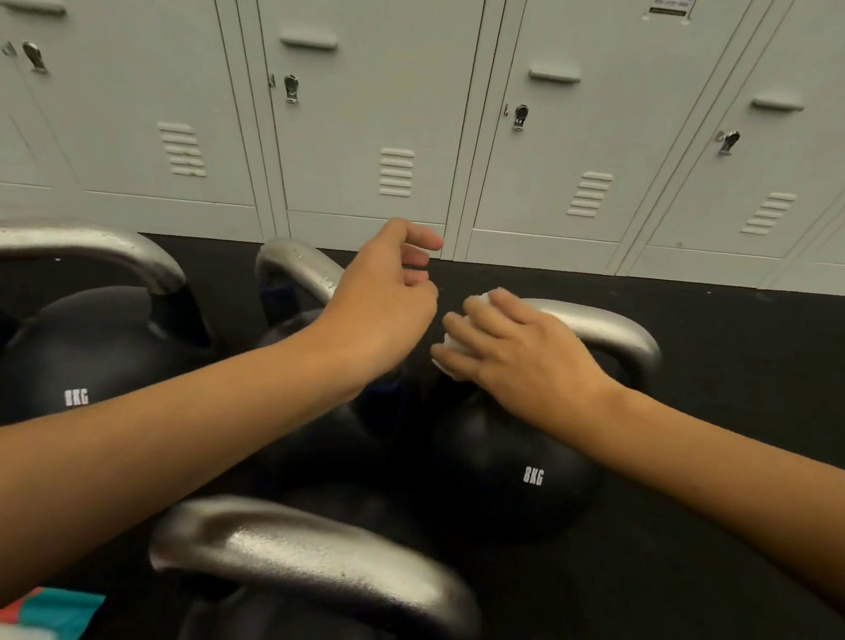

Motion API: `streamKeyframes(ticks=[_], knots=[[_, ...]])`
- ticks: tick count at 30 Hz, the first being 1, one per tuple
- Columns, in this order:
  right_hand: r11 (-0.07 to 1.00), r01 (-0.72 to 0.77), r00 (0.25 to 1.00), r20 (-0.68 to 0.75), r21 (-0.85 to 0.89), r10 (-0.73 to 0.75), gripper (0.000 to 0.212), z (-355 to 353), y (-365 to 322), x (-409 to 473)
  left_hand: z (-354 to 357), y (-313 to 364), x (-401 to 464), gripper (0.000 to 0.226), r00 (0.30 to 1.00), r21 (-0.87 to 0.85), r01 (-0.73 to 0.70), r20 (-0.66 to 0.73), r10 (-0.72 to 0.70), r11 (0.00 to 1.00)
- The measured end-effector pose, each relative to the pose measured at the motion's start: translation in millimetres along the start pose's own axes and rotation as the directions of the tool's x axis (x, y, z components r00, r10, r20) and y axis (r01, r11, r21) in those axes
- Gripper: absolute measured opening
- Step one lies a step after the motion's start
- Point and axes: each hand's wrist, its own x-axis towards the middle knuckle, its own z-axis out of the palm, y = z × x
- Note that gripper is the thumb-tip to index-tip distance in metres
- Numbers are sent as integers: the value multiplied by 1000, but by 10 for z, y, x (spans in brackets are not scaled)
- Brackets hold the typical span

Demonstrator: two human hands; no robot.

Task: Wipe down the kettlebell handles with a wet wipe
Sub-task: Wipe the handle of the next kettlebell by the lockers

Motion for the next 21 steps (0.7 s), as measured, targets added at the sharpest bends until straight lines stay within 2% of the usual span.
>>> streamKeyframes(ticks=[3, 5, 9, 14, 17, 21], knots=[[969, -150, 978, -112, 196, 174, 43, -44, 74, -64, 50, -30, 10, 37, 999, -15, 39, 17, -38, 999], [909, -267, 943, -106, 320, 315, 39, -67, 105, -129, 83, -52, 19, 36, 998, -14, 62, 31, -62, 998], [757, -462, 869, 63, 462, 492, 47, -94, 156, -301, 153, -116, 33, 38, 988, 32, 123, 90, -125, 992], [578, -555, 812, 239, 598, 532, 48, -117, 291, -457, 248, -157, -11, 41, 932, 215, 200, 260, -253, 956], [370, -607, 760, 378, 703, 529, 39, -93, 350, -581, 273, -158, -48, 43, 885, 312, 209, 344, -315, 927], [-60, -600, 657, 533, 798, 533, 48, -82, 377, -786, 289, -151, -67, 51, 866, 357, 207, 366, -340, 911]])
